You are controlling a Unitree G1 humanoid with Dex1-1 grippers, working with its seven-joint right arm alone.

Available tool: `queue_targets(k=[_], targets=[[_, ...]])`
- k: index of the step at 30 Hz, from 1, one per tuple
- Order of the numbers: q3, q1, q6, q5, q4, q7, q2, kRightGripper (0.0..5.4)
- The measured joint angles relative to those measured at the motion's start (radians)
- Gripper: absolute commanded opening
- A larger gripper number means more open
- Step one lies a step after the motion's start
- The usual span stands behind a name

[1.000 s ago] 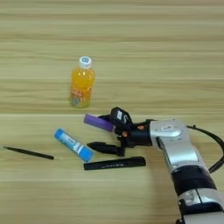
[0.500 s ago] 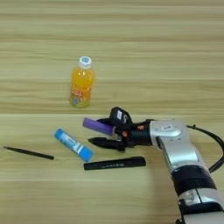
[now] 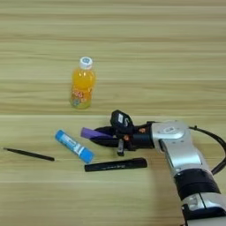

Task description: Move the objects on the table

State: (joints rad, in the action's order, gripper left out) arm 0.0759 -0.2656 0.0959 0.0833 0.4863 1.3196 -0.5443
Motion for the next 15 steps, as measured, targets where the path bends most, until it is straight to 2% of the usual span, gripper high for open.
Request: queue_targets(k=[8, 12, 15], targets=[[-0.001, 0.001, -0.004, 0.007, -0.014, 0.004, -0.001, 0.79], [-0.018, 0.011, -0.049, 0.084, -0.136, 0.03, -0.002, 0.79], [-0.035, 0.044, -0.088, 0.138, -0.264, 0.061, -0.024, 0.79]])
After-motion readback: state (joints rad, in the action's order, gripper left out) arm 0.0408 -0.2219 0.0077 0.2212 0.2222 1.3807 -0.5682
